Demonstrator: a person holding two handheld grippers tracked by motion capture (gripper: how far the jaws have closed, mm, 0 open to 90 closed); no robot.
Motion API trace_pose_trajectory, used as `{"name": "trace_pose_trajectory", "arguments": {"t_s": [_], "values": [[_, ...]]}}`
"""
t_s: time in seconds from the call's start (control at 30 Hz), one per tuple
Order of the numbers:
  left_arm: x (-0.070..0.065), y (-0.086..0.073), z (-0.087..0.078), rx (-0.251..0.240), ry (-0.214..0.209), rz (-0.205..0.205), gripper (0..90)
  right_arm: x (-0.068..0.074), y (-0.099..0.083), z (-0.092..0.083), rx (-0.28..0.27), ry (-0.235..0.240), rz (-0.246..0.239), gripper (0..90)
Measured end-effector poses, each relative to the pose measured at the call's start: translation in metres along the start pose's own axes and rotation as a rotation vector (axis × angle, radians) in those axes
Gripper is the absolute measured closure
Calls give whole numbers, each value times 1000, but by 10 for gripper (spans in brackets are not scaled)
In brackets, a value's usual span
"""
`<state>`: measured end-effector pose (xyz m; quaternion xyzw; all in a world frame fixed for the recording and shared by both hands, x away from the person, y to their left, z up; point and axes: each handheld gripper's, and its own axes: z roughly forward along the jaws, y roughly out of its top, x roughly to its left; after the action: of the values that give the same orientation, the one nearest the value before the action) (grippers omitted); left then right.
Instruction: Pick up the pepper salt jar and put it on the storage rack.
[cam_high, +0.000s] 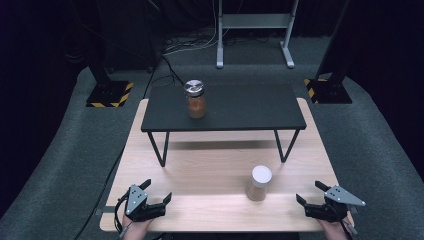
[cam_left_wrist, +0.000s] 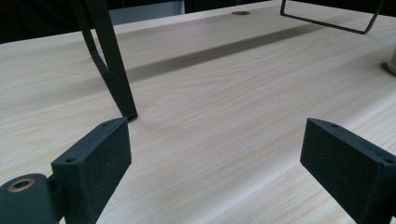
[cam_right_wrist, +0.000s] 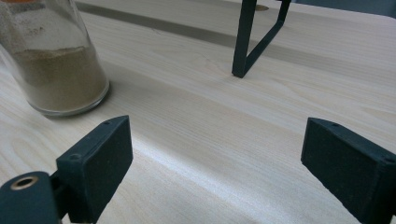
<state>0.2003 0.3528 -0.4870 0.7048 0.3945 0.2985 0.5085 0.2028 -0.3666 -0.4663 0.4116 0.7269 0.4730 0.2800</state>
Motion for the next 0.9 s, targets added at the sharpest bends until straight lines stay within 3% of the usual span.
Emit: {"name": "trace_pose_trajectory", "arguments": {"t_s": [0.33,0.63,0.9], "values": [[0,1,0,4,0,2,84,0,-3,0,-30,32,-7,72],[-1,0,-1,1,4,-3,84,7,3,2,-91,138,-10,78],[-1,0,-1,3,4,2,84,21,21,16,-101,226,-69,75]]}}
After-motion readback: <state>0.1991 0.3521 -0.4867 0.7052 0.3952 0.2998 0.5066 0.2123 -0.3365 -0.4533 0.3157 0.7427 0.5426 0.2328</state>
